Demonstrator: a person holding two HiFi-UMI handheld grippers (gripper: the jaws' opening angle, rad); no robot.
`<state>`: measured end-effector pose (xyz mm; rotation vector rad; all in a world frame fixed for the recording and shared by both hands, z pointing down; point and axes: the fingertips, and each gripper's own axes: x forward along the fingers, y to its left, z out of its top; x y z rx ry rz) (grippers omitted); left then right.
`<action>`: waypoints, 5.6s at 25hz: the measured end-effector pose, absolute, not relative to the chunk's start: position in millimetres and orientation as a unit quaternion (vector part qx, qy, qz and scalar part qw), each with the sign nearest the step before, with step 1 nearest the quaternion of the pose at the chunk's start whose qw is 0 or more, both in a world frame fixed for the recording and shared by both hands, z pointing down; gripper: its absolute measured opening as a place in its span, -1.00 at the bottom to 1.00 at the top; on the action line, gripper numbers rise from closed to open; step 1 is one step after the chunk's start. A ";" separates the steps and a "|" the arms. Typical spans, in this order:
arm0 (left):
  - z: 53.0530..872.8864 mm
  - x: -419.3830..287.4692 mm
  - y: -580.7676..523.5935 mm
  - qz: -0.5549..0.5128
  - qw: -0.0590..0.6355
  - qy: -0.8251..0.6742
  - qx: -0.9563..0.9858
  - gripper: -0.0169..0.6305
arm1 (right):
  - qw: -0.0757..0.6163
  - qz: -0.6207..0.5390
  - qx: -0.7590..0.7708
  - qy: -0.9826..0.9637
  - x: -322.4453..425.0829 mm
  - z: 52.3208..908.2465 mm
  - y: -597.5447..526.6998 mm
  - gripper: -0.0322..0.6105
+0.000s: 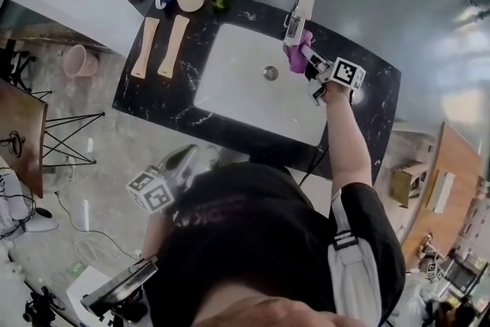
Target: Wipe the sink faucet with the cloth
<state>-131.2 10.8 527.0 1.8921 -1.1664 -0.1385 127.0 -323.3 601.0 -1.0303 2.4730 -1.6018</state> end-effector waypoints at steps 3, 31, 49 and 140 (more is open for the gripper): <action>525.4 -133.6 15.9 -0.060 0.441 -0.479 0.757 -0.95 | 0.053 -0.519 -0.318 0.792 104.8 612.7 -351.5 -0.70; 513.9 -141.0 4.8 -0.075 0.423 -0.450 0.783 -0.95 | 0.280 -0.541 -0.168 0.775 94.7 535.9 -251.9 -0.70; 515.8 -145.4 7.0 -0.084 0.425 -0.459 0.775 -0.95 | -0.107 -0.355 -0.409 0.834 101.4 454.0 -443.8 -0.69; 513.0 -9.3 34.8 0.025 0.420 -0.226 0.878 -0.95 | -0.002 -0.230 -0.677 0.699 350.0 484.2 -34.4 -0.86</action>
